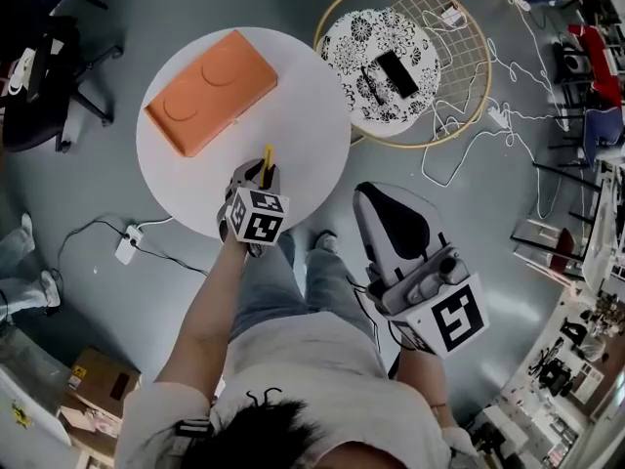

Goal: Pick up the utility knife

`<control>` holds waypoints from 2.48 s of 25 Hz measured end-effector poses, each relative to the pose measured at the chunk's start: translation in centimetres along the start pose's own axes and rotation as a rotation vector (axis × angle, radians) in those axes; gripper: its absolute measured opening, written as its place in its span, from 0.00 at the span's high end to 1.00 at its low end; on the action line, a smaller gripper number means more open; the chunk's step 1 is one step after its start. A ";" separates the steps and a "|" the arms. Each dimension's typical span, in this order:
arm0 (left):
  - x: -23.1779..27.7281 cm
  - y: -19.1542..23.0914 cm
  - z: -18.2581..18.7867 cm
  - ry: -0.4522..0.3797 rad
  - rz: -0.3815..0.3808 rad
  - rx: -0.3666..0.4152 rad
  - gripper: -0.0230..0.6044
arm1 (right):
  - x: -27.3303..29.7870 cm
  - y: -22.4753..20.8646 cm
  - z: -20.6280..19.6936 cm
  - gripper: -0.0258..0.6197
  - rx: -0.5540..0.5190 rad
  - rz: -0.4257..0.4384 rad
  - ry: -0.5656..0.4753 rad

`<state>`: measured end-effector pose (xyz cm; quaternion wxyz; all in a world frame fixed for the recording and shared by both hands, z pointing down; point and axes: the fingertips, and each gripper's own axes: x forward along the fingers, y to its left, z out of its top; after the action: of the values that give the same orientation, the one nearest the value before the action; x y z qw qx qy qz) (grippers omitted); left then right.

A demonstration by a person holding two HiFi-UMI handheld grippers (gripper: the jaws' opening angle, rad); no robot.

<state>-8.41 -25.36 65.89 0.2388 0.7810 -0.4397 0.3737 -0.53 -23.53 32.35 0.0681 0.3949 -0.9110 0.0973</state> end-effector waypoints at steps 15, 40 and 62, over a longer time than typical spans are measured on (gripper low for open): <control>0.4 -0.3 0.0 0.018 0.019 0.008 0.85 | -0.3 0.1 0.0 0.95 0.004 -0.022 0.000; -14.2 1.1 8.8 -0.406 0.153 -0.153 0.86 | -0.8 5.3 2.3 0.95 -0.068 0.270 -0.068; -36.5 -5.3 10.2 -0.874 0.343 -0.178 0.86 | -4.5 13.5 2.5 0.95 -0.137 0.601 -0.106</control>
<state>-12.22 -11.33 30.49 0.0325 0.7578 -0.6516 0.0052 -7.44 -11.87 27.35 0.0153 0.1070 -0.9937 0.0309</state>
